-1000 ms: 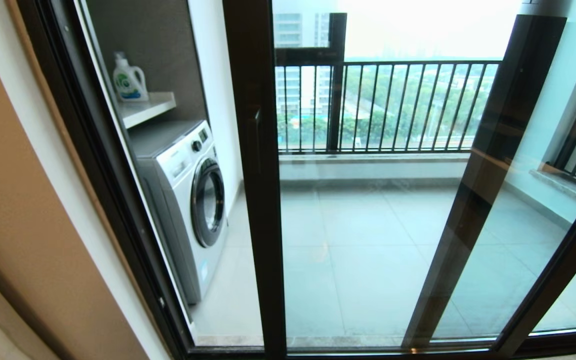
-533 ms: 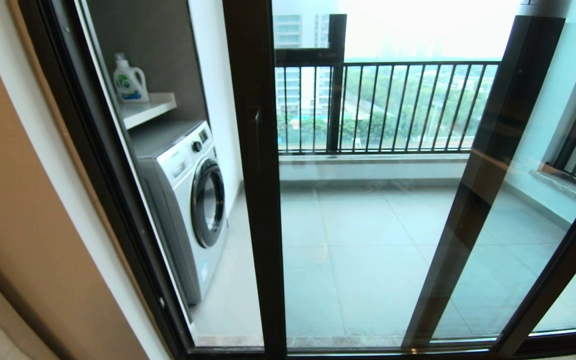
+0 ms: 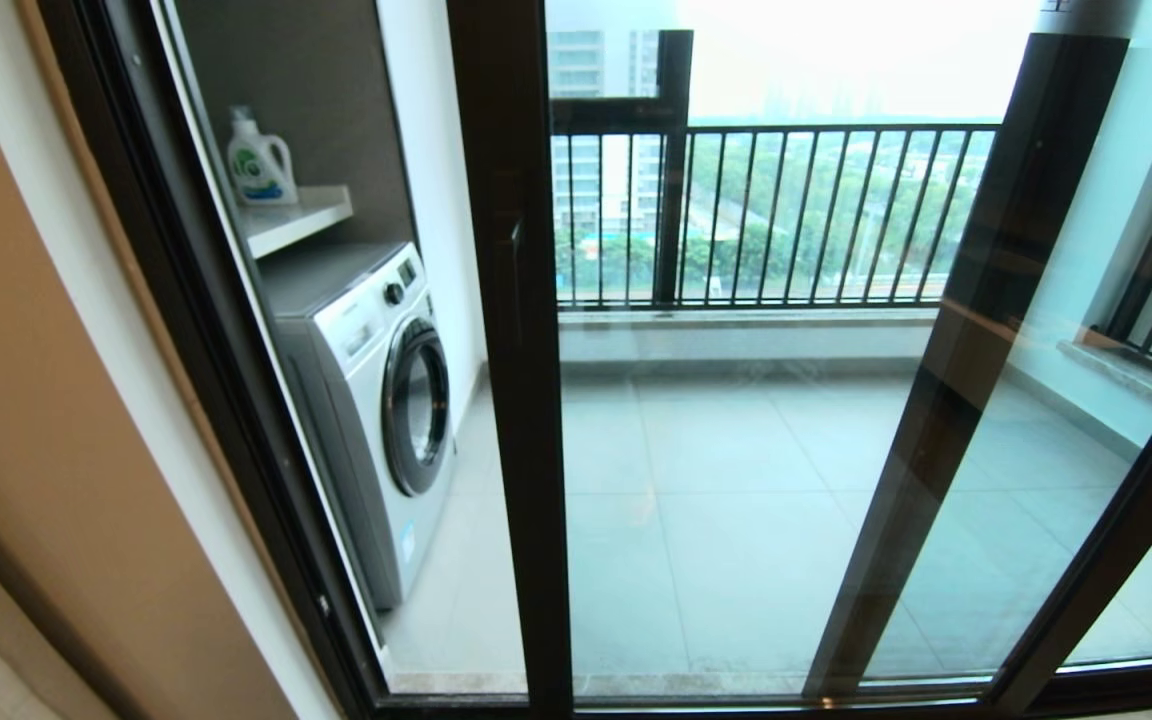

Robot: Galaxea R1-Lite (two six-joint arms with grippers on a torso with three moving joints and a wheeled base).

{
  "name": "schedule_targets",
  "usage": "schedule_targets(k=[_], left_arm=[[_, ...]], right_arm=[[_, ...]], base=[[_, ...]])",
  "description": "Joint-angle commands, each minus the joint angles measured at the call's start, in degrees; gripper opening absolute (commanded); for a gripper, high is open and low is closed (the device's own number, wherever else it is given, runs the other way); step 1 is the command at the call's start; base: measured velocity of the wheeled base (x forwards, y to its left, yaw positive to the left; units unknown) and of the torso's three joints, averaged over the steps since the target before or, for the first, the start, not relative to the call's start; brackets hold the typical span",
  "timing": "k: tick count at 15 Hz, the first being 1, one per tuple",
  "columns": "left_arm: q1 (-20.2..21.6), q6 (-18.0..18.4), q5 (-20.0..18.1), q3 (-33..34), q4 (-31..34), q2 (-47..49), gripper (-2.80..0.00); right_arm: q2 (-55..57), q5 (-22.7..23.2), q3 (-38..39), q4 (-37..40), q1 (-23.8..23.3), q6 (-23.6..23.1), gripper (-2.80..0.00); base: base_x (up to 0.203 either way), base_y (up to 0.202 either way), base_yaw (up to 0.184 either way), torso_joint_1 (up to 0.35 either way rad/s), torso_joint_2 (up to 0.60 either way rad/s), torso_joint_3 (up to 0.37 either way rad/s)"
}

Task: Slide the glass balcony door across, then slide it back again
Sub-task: Close the slid door

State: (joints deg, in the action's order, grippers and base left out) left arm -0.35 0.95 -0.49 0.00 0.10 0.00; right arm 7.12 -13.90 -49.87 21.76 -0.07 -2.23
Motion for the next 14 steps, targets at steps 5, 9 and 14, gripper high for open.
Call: schedule_targets(k=[5,9,14], left_arm=[[0.0,0.0,0.0,0.0,0.0,0.1,-2.80],[0.0,0.0,0.0,0.0,0.0,0.1,-2.80],[0.0,0.0,0.0,0.0,0.0,0.1,-2.80]], right_arm=[[-7.2,16.9,20.5,3.7,-0.1,0.1,-2.80],[-7.1,17.5,44.4,-11.1,0.0,-2.6,-2.80],[-7.1,15.6,50.6,-23.5,0.1,-0.1,-2.80]], base=[[0.000,0.000,0.000,0.000,0.00,0.000],[0.000,0.000,0.000,0.000,0.00,0.000],[0.000,0.000,0.000,0.000,0.00,0.000]])
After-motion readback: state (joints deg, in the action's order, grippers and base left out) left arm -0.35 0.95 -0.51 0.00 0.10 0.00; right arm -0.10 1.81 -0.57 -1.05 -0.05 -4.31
